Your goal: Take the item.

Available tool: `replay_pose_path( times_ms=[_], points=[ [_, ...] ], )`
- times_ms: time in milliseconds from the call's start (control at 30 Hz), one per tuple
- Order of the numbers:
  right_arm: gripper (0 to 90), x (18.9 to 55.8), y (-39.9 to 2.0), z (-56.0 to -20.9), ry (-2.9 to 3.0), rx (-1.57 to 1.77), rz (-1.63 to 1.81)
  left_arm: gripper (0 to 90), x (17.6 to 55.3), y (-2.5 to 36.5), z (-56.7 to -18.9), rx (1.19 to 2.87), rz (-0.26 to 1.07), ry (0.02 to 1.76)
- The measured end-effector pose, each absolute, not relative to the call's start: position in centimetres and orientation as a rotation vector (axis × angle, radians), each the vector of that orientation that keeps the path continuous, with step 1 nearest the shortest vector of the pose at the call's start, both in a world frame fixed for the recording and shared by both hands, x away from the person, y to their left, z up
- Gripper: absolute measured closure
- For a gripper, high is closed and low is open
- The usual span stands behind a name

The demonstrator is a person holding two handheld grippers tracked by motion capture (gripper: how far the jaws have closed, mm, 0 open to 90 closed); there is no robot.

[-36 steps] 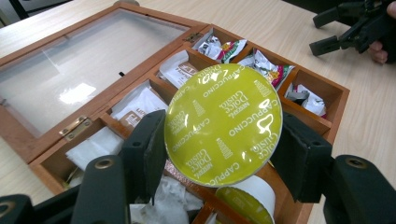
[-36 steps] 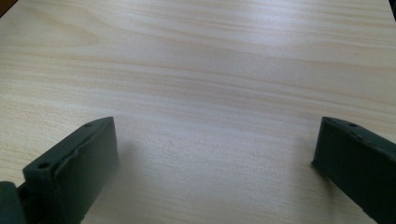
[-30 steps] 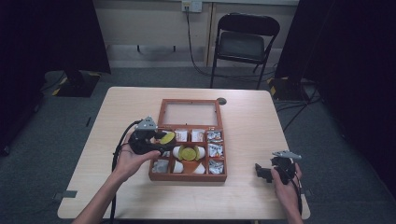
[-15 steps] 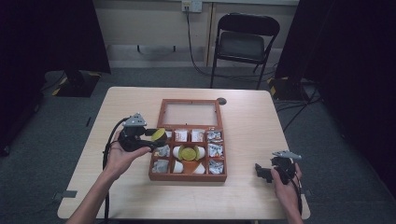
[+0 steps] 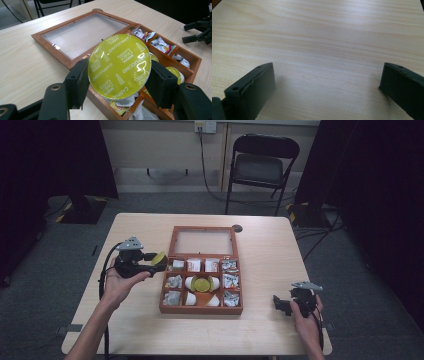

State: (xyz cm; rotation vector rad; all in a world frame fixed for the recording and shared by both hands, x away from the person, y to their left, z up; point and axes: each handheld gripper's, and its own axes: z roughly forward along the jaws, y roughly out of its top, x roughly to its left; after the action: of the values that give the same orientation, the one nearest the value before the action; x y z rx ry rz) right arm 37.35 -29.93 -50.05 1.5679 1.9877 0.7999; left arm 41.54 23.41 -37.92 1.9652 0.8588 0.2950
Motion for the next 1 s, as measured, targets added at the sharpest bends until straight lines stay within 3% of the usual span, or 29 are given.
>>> replay_pose_path(
  times_ms=[1000],
  points=[
    [0.0,37.3,-29.9,-50.1,1.988,1.568,0.8,39.3,43.2,28.3,-40.6,1.921,0.372,1.055]
  ],
)
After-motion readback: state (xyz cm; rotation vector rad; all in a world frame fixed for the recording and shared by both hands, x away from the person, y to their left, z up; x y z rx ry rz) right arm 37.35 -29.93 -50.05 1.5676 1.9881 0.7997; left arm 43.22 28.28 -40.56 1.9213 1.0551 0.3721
